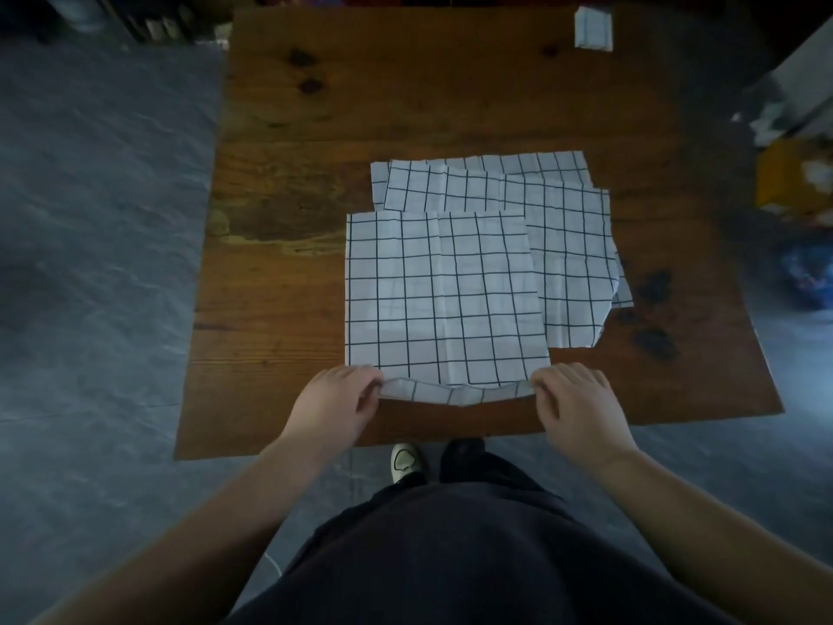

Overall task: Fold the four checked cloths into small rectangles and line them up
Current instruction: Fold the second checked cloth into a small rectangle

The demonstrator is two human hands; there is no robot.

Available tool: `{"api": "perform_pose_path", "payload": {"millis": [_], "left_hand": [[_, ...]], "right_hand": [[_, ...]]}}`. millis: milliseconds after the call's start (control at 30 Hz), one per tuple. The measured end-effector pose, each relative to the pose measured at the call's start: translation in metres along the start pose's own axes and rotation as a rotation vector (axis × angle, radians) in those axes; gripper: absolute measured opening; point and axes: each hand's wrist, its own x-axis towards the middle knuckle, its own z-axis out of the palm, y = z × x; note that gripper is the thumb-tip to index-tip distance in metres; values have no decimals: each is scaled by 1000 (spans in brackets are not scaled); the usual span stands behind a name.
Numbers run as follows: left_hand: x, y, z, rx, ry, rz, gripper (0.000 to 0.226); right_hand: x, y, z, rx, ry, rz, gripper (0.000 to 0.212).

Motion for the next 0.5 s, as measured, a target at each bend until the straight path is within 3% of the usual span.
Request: {"api": "perform_pose_path", "payload": {"millis": [200,500], "left_hand": [[60,9,-40,8,116,-39,17],[174,-3,-64,67,90,-204,10]], "right_hand": [[69,5,-27,-35,96,34,20],[198,12,-34,-44,49,61,27]]}}
